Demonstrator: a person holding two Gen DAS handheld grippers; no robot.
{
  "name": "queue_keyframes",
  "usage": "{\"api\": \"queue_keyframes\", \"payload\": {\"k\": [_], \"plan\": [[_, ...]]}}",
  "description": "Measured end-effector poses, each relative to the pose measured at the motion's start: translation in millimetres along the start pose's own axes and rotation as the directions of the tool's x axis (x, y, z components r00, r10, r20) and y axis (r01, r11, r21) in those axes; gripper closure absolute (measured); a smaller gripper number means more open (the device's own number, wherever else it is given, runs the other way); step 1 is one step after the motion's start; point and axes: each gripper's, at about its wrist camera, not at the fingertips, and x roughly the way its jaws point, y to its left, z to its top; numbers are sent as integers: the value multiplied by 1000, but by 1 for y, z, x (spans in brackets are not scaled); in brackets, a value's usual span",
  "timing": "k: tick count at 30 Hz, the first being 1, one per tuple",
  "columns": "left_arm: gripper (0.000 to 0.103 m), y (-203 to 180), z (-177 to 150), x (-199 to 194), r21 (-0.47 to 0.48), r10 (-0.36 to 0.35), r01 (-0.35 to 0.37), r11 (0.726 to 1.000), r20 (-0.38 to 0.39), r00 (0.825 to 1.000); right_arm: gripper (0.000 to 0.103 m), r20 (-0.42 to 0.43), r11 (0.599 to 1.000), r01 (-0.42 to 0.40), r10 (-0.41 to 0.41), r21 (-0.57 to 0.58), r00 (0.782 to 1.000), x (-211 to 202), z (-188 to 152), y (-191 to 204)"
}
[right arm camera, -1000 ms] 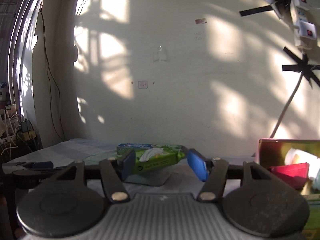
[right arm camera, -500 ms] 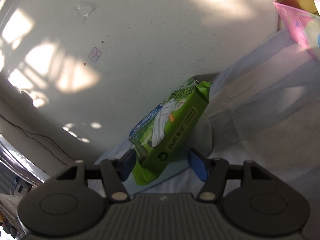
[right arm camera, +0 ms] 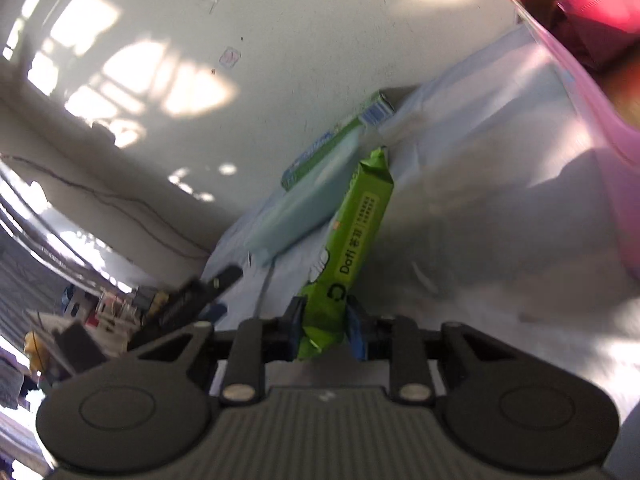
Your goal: Organize objects
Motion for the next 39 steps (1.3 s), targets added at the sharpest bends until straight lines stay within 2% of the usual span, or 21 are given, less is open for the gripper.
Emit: {"api": "queue_keyframes", "payload": {"k": [1,3,5,6,7,8,9,10,11,13,15,17,20,22,24,26,31,34,39], "plan": [[28,-3,-1,-1,14,-21,21,1000,0,1000,80,-41,1000,-21,21,0,999,-13,-13,-7],[28,-11,-4,-5,57,-90,90,994,-8,996,77,-70,999,-33,32,-5,997,-40,-33,-19],[28,-22,-8,-8,103,-183,186,977,-43,982,70,-18,997,45,-46,-61,999,-77,-49,-25],[28,-28,-11,-10,128,-217,223,966,-58,974,69,61,984,139,-133,-108,989,-98,-56,-25],[28,-36,-15,-13,157,-244,252,955,-67,967,63,143,958,239,-217,-156,966,-114,-62,-23],[28,-44,-18,-16,181,-267,277,944,-78,960,59,257,899,379,-322,-219,911,-134,-71,-18],[28,-52,-22,-18,197,-291,304,932,-92,952,53,352,836,486,-388,-254,852,-150,-80,-13],[28,-60,-25,-21,213,-316,333,919,-110,942,52,396,811,520,-399,-268,827,-160,-86,-11],[28,-69,-29,-23,232,-334,355,905,-127,934,51,405,819,504,-377,-275,833,-169,-90,-10],[27,-85,-36,-30,288,-341,370,883,-149,928,50,395,850,443,-317,-284,862,-176,-97,-8],[27,-97,-43,-36,327,-343,379,866,-164,925,47,385,844,421,-285,-334,878,-164,-104,1],[26,-104,-48,-39,342,-323,366,865,-177,930,44,369,823,424,-286,-378,884,-148,-110,7],[26,-108,-53,-38,342,-264,317,885,-192,945,38,326,812,398,-272,-428,905,-125,-119,13],[26,-110,-55,-37,347,-219,276,896,-196,956,24,321,786,413,-286,-460,903,-114,-126,18],[25,-110,-56,-40,349,-197,253,902,-190,962,22,335,742,447,-311,-500,890,-105,-131,23],[24,-108,-58,-42,345,-194,248,905,-184,964,21,336,718,461,-324,-521,885,-100,-135,25],[24,-104,-62,-38,333,-185,238,912,-185,965,20,310,730,466,-352,-500,883,-96,-134,21],[23,-100,-62,-33,309,-194,250,918,-201,960,20,295,737,471,-370,-485,881,-93,-131,18],[21,-92,-60,-31,248,-245,297,922,-222,944,12,277,706,486,-400,-515,874,-84,-130,25]]}}
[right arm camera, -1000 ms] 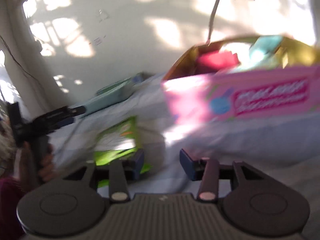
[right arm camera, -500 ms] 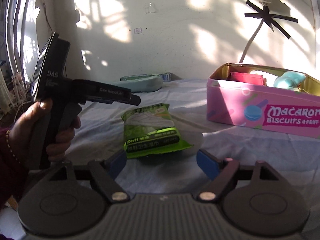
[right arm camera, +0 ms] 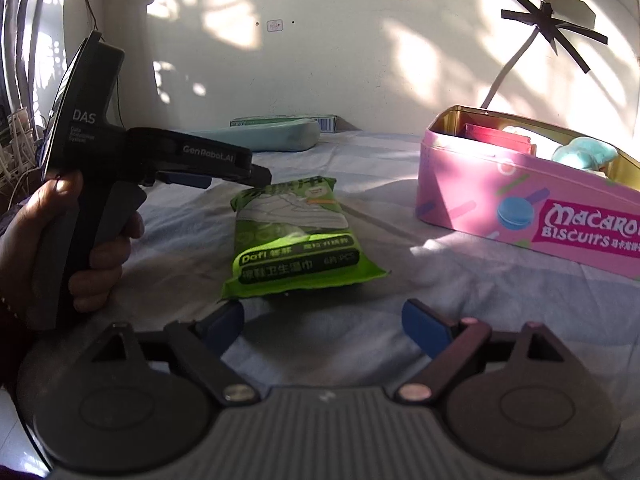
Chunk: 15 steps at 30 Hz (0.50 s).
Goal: Organize objects
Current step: 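Grasp the green wet-wipe pack with the left gripper and lift it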
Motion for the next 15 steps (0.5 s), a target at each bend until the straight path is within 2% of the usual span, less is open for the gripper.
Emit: {"api": "queue_keyframes", "payload": {"k": [3,9,11,13,15], "plan": [[19,0,-1,-2,1,-64,64,998,2,998,11,-16,1000,13,-14,-18,1000,6,4,4],[20,-16,-5,-2,89,-150,151,985,-16,989,11,-26,1000,7,-6,11,1000,16,13,-1],[22,-20,-6,-3,118,-165,165,979,-14,986,18,-21,1000,8,-8,6,1000,17,13,0],[30,-21,-7,-3,131,-190,190,973,-14,982,38,-4,1000,5,-5,-1,1000,14,13,-1],[34,-22,-8,-4,138,-213,213,967,-18,977,47,3,1000,16,-16,-4,1000,11,12,-3]]}}
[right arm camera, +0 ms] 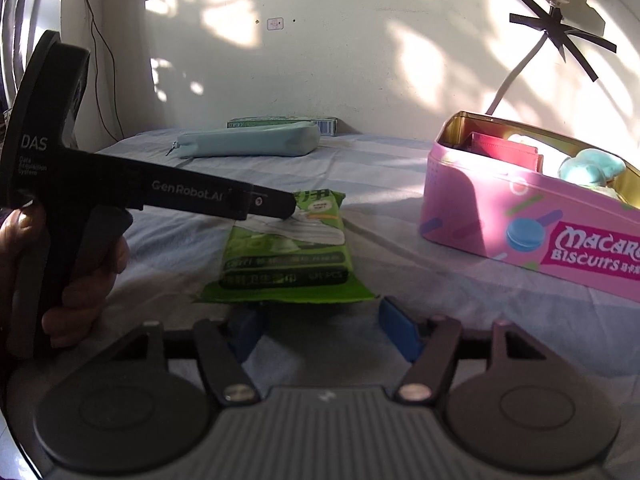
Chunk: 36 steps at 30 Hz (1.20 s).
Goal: Organize objects
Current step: 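Grasp the green wet-wipe pack with the left gripper and lift it, then carry the wet-wipe pack into the pink tin and open the left gripper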
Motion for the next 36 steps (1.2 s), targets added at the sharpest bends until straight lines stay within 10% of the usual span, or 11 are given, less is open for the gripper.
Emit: {"api": "queue_keyframes", "payload": {"k": [10,17,22,26,28,36], "plan": [[37,-17,-4,-8,37,-227,228,973,-43,973,46,25,974,161,-167,160,986,-33,-13,-63],[36,8,6,-14,-205,-237,228,952,-19,971,33,65,978,0,-14,210,998,-46,-12,-71],[38,1,9,-1,-194,-222,204,960,-74,972,18,18,995,-46,44,91,999,-31,-10,-32],[47,-18,-2,4,-109,-223,210,971,-121,967,25,-16,999,-4,5,38,1000,-16,-9,-17],[52,-27,-6,0,-94,-267,256,962,-139,954,44,0,1000,9,-9,20,1000,-15,-9,-15],[52,-46,0,-25,-48,-274,270,962,-83,958,49,120,1000,-15,13,17,993,-42,-19,-26]]}}
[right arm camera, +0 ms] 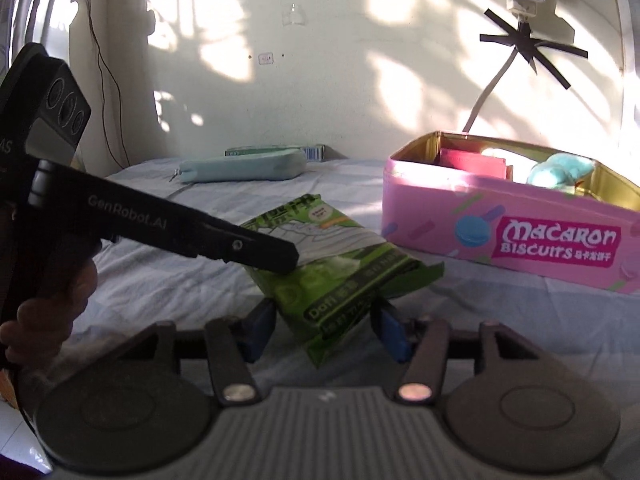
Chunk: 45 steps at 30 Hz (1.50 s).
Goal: Organize objects
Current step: 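Carry the wet-wipe pack into the pink tin and open the left gripper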
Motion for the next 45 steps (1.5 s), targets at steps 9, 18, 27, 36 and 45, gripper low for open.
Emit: {"api": "queue_keyframes", "payload": {"k": [9,18,27,36,45], "plan": [[51,-41,59,22,79,0,-8,997,95,995,49,193,995,103,-99,-15,976,-19,36,-31],[51,-82,113,107,137,-5,-5,991,71,997,49,216,971,233,-240,59,946,-4,61,-115],[46,-88,131,156,100,88,-96,990,85,992,38,175,906,381,-411,183,895,33,67,-190],[40,-73,94,89,105,93,-113,988,185,978,36,345,939,166,-269,301,899,-30,36,-184],[36,-34,36,43,47,168,-176,983,140,976,32,414,964,-97,-16,248,910,-50,10,-141]]}}
